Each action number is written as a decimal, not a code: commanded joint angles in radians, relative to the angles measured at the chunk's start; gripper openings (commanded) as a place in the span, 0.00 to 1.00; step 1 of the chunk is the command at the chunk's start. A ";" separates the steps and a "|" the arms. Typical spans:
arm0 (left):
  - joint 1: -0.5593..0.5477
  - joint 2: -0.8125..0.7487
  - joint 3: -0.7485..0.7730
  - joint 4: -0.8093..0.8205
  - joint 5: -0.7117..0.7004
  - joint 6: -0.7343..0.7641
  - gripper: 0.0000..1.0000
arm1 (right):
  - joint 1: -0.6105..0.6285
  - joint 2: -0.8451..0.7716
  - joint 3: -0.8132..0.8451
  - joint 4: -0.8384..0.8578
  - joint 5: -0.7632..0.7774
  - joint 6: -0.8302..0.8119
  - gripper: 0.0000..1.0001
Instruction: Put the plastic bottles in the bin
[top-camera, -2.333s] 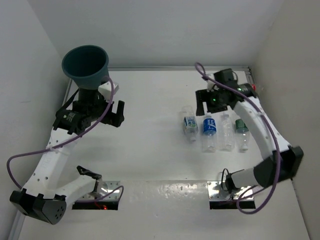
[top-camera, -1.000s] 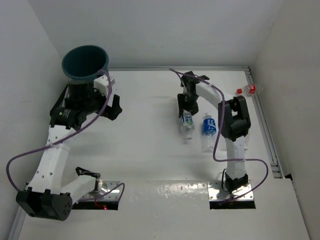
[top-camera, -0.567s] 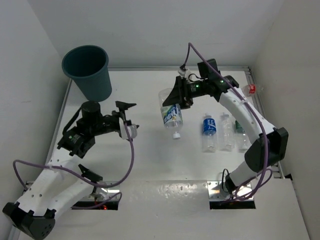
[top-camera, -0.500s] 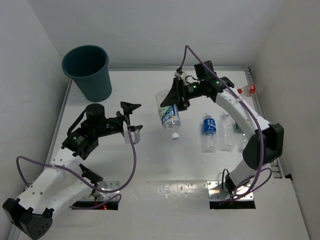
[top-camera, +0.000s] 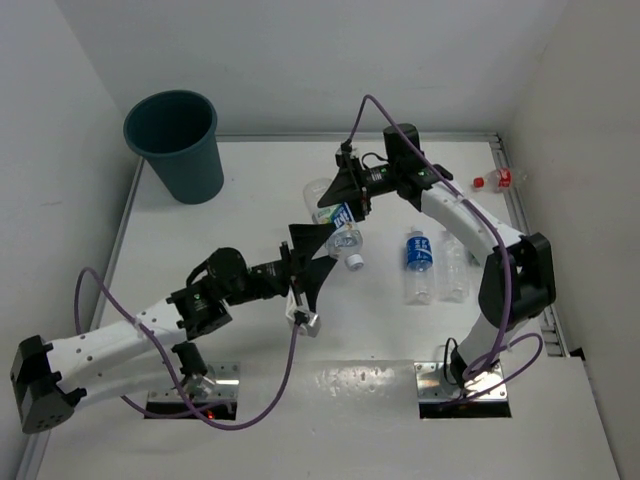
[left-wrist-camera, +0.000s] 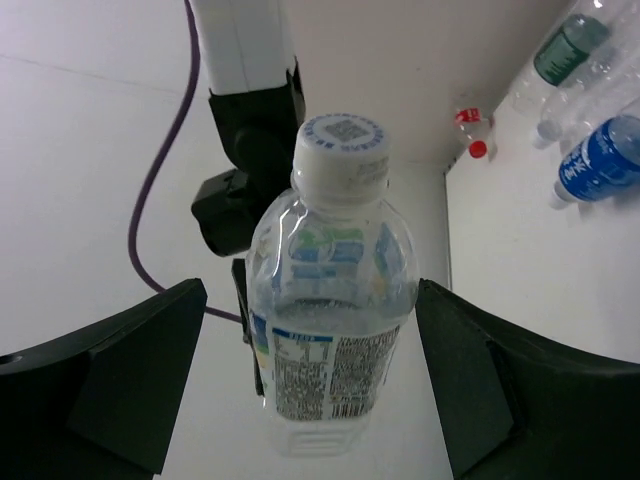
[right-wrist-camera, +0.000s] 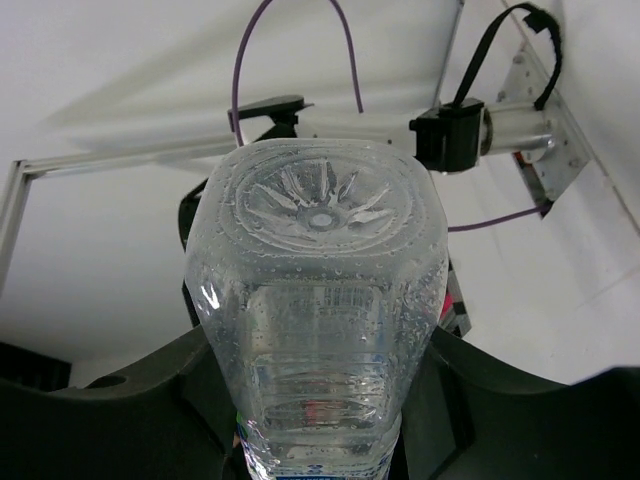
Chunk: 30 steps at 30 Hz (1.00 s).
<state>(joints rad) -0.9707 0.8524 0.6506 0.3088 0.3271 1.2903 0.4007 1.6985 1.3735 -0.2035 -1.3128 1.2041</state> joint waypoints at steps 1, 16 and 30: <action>-0.069 0.042 -0.003 0.194 -0.131 0.049 0.93 | -0.003 -0.045 -0.014 0.099 -0.054 0.069 0.06; -0.108 0.162 0.058 0.265 -0.272 0.070 0.87 | 0.021 -0.118 -0.120 0.188 -0.094 0.137 0.04; -0.172 0.082 0.027 0.176 -0.137 0.092 0.58 | 0.016 -0.076 -0.068 0.165 -0.066 0.141 0.08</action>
<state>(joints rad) -1.0920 0.9840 0.6628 0.4652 0.1036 1.3590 0.4313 1.6169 1.2499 -0.0628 -1.4017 1.3449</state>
